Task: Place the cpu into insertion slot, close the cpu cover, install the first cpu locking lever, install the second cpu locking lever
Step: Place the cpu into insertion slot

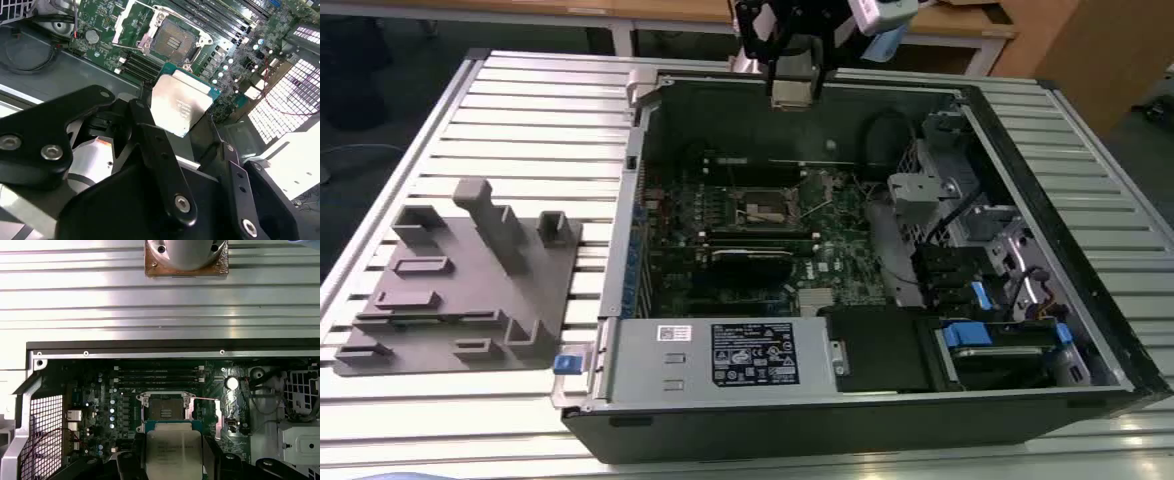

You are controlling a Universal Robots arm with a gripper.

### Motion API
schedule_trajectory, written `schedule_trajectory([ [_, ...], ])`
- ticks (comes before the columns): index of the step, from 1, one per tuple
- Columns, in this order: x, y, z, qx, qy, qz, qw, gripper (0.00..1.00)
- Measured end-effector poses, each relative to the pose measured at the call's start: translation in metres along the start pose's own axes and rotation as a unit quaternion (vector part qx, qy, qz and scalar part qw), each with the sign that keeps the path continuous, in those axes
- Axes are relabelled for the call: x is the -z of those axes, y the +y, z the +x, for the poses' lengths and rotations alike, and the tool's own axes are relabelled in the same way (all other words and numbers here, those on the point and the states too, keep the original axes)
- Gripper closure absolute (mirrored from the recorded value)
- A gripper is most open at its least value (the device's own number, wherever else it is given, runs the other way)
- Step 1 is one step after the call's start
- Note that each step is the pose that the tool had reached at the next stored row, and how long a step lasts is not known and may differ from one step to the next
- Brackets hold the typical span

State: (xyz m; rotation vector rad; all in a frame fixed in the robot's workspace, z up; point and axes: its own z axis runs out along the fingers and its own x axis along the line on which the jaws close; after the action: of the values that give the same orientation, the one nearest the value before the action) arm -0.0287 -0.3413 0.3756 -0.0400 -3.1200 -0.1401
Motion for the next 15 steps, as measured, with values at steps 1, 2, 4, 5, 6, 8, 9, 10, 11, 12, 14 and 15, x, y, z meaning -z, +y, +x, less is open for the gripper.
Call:
schedule_trajectory([
  [1, 0.0000, 0.0000, 0.0000, 0.000, 0.0000, 0.0000, 1.0000, 0.46],
  [2, 0.0000, 0.0000, 0.0000, 0.000, 0.0000, 0.0000, 1.0000, 0.46],
  [4, 0.0000, 0.0000, 0.0000, 0.000, 0.0000, 0.0000, 1.0000, 0.46],
  [5, -0.0001, 0.0000, 0.0000, 0.000, 0.0000, 0.0001, 1.0000, 0.46],
  [6, -0.0004, 0.0000, 0.0000, 0.000, 0.0000, 0.0001, 1.0000, 0.46],
  [8, -0.0012, -0.0001, 0.0000, 0.000, 0.0000, 0.0000, 1.0000, 0.46],
  [9, -0.0017, -0.0002, 0.0000, 0.000, 0.0000, 0.0000, 1.0000, 0.46],
  [10, -0.0022, -0.0002, 0.0000, 0.000, 0.0000, 0.0000, 1.0000, 0.46],
  [11, -0.0024, -0.0002, -0.0001, 0.000, 0.0000, 0.0000, 1.0000, 0.46],
  [12, -0.0026, -0.0002, -0.0001, 0.000, 0.0000, 0.0000, 1.0000, 0.46],
  [14, -0.0027, -0.0002, -0.0001, 0.000, 0.0000, 0.0000, 1.0000, 0.46],
  [15, -0.0028, -0.0002, -0.0001, 0.000, 0.0000, 0.0000, 1.0000, 0.46],
])
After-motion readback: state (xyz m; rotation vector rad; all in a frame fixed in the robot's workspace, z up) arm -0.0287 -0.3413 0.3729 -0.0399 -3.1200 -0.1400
